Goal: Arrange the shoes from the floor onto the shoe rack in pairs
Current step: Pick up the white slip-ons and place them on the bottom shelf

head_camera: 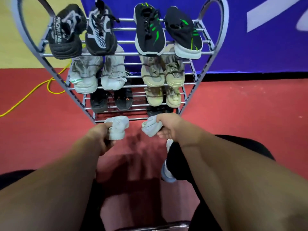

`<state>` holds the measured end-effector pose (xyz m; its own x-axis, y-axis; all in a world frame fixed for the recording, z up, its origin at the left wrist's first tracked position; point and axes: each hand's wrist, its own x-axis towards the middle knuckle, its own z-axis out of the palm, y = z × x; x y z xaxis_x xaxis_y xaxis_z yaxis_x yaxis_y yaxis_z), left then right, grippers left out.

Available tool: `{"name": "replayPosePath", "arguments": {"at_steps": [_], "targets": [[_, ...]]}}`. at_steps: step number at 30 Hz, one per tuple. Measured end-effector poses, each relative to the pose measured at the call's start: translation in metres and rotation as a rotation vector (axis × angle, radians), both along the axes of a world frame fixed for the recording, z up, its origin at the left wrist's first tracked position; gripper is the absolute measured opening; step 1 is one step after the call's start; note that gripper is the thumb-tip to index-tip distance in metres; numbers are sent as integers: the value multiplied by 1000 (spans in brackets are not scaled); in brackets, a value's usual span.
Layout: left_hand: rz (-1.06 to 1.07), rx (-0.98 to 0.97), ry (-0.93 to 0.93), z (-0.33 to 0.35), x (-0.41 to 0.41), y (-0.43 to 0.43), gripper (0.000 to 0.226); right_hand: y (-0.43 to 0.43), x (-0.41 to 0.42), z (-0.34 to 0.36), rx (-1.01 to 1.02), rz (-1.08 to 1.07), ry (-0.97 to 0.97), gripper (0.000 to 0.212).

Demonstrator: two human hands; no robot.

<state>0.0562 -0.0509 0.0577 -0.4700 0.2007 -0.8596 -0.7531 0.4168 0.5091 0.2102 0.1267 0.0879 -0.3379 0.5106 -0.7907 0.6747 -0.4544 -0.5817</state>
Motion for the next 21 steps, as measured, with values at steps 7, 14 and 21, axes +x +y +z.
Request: {"name": "replayPosePath", "arguments": {"at_steps": [7, 14, 21], "targets": [[33, -16, -55, -23, -21, 10, 13, -1, -11, -39, -121, -110, 65, 17], [195, 19, -178, -68, -47, -6, 15, -24, -34, -98, -235, -206, 65, 32], [251, 33, -235, -103, -58, -11, 15, -51, -41, -148, -223, -233, -111, 19]]}}
